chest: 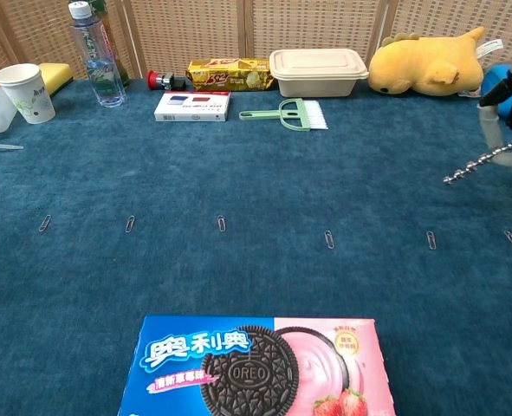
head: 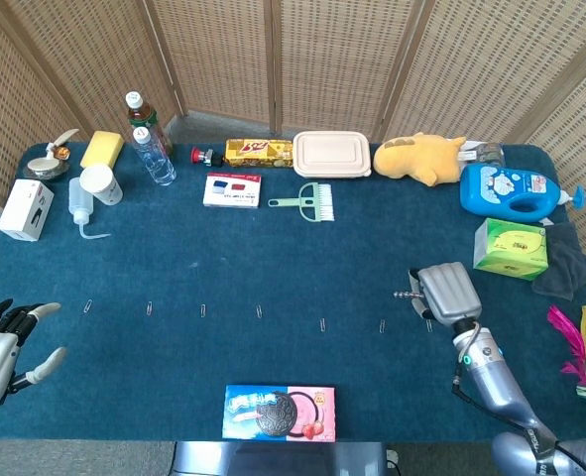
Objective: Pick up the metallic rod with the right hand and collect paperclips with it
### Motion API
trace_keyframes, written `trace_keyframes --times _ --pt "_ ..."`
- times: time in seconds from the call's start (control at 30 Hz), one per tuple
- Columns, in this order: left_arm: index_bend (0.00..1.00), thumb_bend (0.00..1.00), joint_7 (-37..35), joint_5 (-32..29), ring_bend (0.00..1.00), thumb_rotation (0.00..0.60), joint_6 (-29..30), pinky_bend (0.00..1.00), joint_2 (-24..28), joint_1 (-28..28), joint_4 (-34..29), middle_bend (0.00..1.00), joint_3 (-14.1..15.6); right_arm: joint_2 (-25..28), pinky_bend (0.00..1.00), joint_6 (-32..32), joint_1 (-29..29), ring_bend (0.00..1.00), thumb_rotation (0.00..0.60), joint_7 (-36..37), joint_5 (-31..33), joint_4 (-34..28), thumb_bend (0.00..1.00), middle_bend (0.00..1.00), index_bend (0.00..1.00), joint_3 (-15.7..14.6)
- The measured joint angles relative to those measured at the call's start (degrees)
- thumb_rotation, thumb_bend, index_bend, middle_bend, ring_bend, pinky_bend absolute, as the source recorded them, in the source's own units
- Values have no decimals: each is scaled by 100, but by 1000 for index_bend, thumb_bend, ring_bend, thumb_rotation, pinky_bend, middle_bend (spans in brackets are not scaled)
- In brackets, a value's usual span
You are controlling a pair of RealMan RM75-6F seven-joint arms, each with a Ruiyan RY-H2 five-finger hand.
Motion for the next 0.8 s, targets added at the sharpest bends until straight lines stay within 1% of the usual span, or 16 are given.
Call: trace_keyframes --times 0.37,0.8 --pt "176 237 50 46 174 3 36 36 40 -10 -75 211 -7 102 701 -20 -345 876 600 151 -83 150 412 915 671 -261" --pt "177 237 94 79 174 4 36 36 29 -19 -126 210 4 199 701 -61 -652 876 600 364 -129 339 414 915 668 -380"
